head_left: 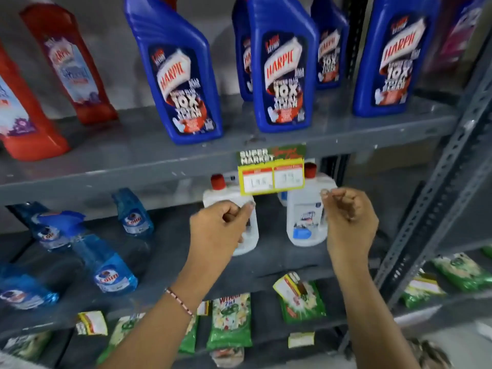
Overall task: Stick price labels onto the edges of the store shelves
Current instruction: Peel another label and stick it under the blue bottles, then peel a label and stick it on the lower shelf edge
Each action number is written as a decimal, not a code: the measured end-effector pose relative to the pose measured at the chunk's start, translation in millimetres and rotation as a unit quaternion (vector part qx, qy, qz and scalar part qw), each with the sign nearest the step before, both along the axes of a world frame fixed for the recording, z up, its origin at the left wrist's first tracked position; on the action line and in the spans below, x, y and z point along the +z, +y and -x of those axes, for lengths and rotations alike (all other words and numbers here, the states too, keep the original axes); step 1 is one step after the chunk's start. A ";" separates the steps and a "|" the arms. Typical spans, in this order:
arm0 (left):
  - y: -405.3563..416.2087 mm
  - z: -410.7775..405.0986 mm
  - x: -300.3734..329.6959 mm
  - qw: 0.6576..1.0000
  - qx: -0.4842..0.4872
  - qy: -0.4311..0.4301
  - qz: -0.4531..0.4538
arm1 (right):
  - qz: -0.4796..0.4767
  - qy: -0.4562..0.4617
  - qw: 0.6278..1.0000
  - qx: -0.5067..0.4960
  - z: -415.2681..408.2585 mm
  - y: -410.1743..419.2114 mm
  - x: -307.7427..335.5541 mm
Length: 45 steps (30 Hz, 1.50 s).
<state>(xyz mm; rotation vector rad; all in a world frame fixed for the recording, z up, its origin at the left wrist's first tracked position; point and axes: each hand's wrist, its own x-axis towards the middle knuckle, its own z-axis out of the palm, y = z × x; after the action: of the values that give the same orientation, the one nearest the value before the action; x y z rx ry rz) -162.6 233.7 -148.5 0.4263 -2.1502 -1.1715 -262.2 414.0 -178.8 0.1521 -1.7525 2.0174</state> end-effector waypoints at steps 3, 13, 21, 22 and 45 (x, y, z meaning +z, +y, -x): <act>7.4 8.4 -66.5 0.989 -0.070 -0.131 -0.010 | 0.009 -0.136 0.990 0.019 -0.3 14.2 -81.5; 48.8 59.3 -184.2 0.949 -0.157 -0.253 0.106 | -0.031 -0.415 0.894 0.166 -17.8 -4.3 -230.7; 48.3 38.6 -216.4 0.977 -0.088 -0.196 0.012 | -0.019 -0.315 0.939 0.140 -24.1 5.1 -234.1; 48.0 32.8 -220.9 0.979 -0.073 -0.190 -0.029 | -0.041 -0.292 0.944 0.145 -23.2 6.9 -232.7; -29.3 -37.1 -222.4 0.924 0.013 -0.182 -0.335 | -0.147 -0.243 0.959 -0.013 -85.4 -46.5 -215.1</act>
<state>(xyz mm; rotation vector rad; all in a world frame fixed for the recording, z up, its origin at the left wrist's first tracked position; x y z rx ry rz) -125.5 204.4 -370.9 1.0346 -1.9623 -1.9298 -176.7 367.5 -393.9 -0.3012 -2.3363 1.8676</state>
